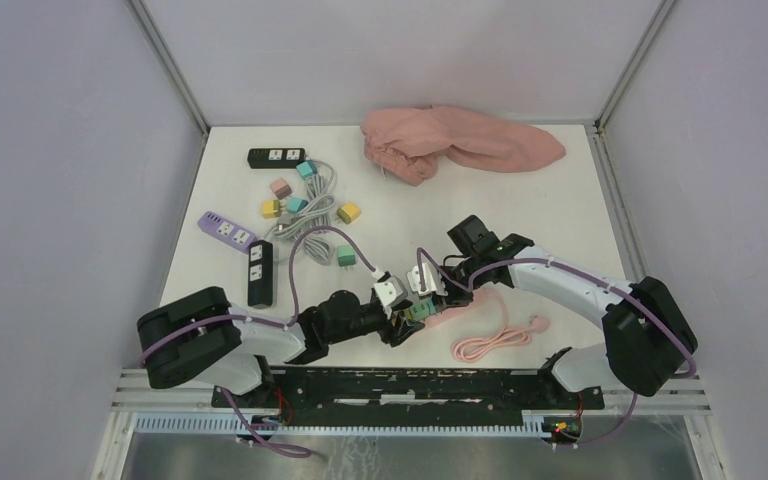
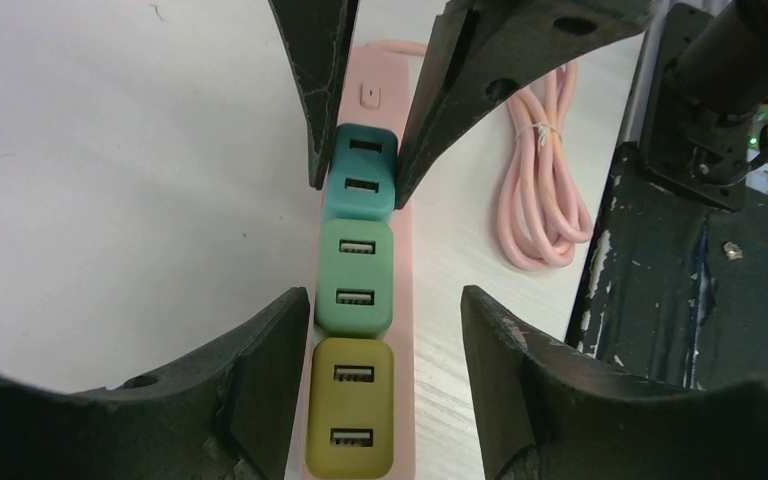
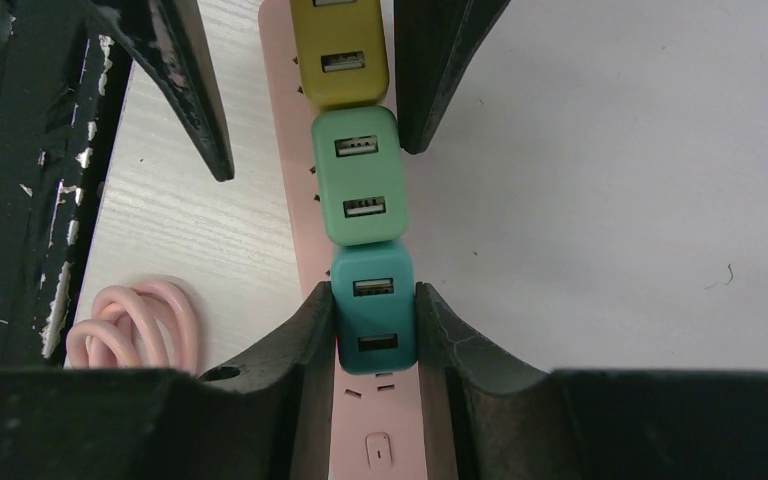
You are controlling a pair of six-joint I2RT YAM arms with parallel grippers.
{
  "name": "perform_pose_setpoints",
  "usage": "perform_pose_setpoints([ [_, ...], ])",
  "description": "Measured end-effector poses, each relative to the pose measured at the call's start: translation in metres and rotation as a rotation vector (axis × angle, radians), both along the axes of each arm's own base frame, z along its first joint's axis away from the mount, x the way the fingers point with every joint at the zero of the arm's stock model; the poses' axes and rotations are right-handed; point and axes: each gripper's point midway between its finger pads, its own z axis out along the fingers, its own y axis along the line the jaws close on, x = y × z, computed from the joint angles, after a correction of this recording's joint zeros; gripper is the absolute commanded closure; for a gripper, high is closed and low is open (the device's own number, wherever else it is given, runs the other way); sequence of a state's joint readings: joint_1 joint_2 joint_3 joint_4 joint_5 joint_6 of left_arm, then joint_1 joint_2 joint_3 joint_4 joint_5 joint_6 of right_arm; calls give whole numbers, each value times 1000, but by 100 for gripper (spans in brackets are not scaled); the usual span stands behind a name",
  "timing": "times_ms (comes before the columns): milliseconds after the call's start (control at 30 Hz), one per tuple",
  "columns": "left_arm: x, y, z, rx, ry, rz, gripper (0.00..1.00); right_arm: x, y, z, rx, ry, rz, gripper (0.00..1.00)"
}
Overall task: Pull the plug off the socket
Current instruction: Remove the plug from the socket.
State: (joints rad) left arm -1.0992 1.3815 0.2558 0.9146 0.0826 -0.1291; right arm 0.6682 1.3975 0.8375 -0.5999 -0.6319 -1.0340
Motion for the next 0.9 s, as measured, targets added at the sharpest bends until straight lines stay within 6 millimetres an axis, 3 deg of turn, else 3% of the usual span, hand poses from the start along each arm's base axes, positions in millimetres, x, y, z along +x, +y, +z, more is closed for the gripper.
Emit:
perform_pose_setpoints([
  [200, 7, 1, -16, 61, -9, 26, 51, 0, 0, 0, 0, 0, 3, 92],
  [300, 9, 1, -20, 85, -14, 39, 70, -1, 0, 0, 1, 3, 7, 99],
  [400, 11, 2, -20, 93, -28, 40, 94, -1, 1, 0, 1, 9, 10, 100],
  [433, 11, 2, -21, 97, -36, 37, 96, -1, 0, 0, -2, 13, 8, 100],
  [700, 13, 3, -21, 108, -46, 50, 97, 3, -3, 1, -15, 34, -3, 100],
  [900, 10, -1, -21, 113, -50, 29, 97, -7, -5, 1, 10, 48, 74, 100],
])
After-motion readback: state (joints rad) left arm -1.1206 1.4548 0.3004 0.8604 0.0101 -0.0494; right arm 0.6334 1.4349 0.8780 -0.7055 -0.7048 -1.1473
